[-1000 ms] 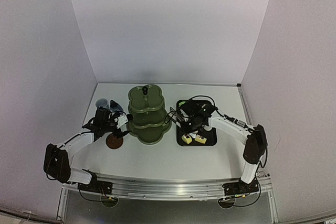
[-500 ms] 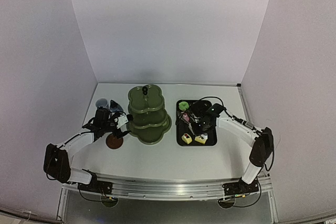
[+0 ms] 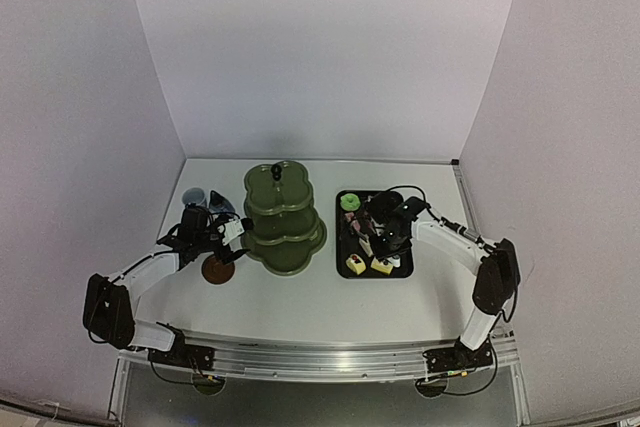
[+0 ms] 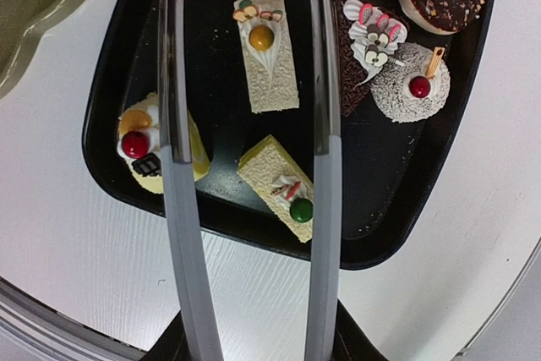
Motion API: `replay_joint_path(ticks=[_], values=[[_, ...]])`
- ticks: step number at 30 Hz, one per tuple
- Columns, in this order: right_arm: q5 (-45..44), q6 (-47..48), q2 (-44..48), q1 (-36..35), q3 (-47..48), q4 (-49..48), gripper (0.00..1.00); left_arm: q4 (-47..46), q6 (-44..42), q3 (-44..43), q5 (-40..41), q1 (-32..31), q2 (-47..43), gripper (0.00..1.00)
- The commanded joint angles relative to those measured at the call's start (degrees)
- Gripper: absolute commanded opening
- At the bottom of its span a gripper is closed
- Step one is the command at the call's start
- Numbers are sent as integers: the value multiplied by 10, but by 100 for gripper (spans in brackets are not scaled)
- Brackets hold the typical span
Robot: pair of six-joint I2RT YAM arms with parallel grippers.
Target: Serve the afternoon tea
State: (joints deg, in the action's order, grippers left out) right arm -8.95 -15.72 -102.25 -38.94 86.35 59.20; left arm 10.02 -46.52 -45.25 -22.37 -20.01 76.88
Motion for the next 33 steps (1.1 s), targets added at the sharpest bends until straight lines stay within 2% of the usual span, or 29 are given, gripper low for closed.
replay_joint_path(ticks=[1, 4, 9, 12, 19, 26, 33], values=[[9, 12, -27, 12, 17, -9, 38, 1, -3, -9, -9, -3, -17, 88], [15, 15, -36, 13, 24, -15, 32, 1, -2, -8, -8, -3, -20, 88], [21, 17, -40, 13, 34, -20, 12, 3, -1, -4, -7, -3, -25, 88], [14, 15, -28, 13, 32, -20, 5, 8, 10, -1, -2, -3, -32, 88], [1, -10, 38, 11, 33, -16, 0, 13, 81, 27, 19, 1, -73, 91], [15, -41, 103, -33, 20, 33, 0, -8, 169, 74, 12, 38, -115, 92], [72, -78, 146, -95, -3, 66, 0, -75, 341, 102, -17, 101, -133, 92]])
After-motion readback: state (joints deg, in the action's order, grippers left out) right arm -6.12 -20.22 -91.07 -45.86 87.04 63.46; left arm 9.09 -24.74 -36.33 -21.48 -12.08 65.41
